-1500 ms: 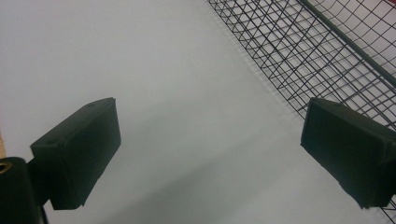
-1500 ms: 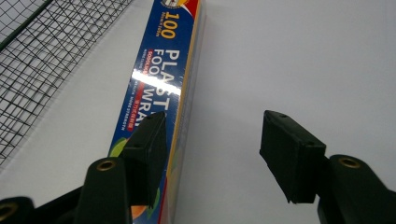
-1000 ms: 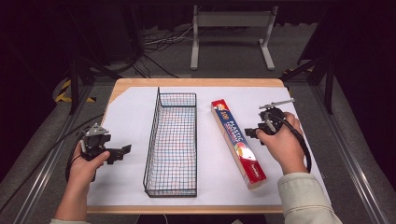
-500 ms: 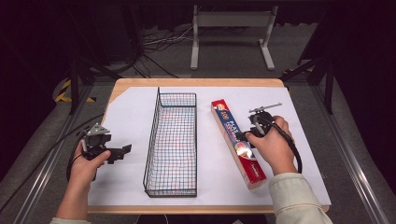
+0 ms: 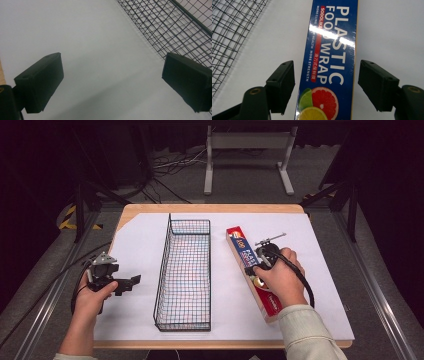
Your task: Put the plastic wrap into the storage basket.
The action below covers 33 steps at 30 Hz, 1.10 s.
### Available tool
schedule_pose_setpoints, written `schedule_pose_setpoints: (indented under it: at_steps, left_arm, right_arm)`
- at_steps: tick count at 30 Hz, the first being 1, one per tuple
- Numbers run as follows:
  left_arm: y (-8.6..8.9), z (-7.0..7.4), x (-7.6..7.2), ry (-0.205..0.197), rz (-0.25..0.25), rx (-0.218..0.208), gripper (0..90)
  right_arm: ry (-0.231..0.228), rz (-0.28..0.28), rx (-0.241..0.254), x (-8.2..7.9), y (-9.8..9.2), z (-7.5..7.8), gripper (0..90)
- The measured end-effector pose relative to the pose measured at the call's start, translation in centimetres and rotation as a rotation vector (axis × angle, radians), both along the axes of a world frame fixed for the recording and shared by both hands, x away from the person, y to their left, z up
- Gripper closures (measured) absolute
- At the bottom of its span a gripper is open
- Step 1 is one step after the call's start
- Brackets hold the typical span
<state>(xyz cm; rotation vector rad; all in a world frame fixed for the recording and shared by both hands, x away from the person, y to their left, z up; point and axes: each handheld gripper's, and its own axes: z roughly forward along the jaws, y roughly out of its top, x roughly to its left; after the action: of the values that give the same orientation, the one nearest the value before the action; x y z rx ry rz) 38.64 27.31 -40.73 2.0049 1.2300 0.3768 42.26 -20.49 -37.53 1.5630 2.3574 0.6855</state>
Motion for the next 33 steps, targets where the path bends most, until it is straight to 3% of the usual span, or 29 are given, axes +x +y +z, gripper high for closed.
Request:
schedule_pose_setpoints:
  at_steps: [22,28,33]
  left_arm:
    - [0.0,-0.2,0.1,0.017,-0.013,-0.01,3.9]
    - [0.0,-0.2,0.1,0.018,-0.016,-0.009,3.8]
    - [0.1,-0.3,0.1,0.021,-0.013,-0.009,3.8]
  right_arm:
    - [0.064,-0.042,-0.078,0.9,1.4,-2.6,24.0]
    - [0.074,-0.068,-0.11,1.1,1.4,-3.0,24.4]
    - [0.103,-0.063,-0.109,1.3,1.4,-3.4,26.1]
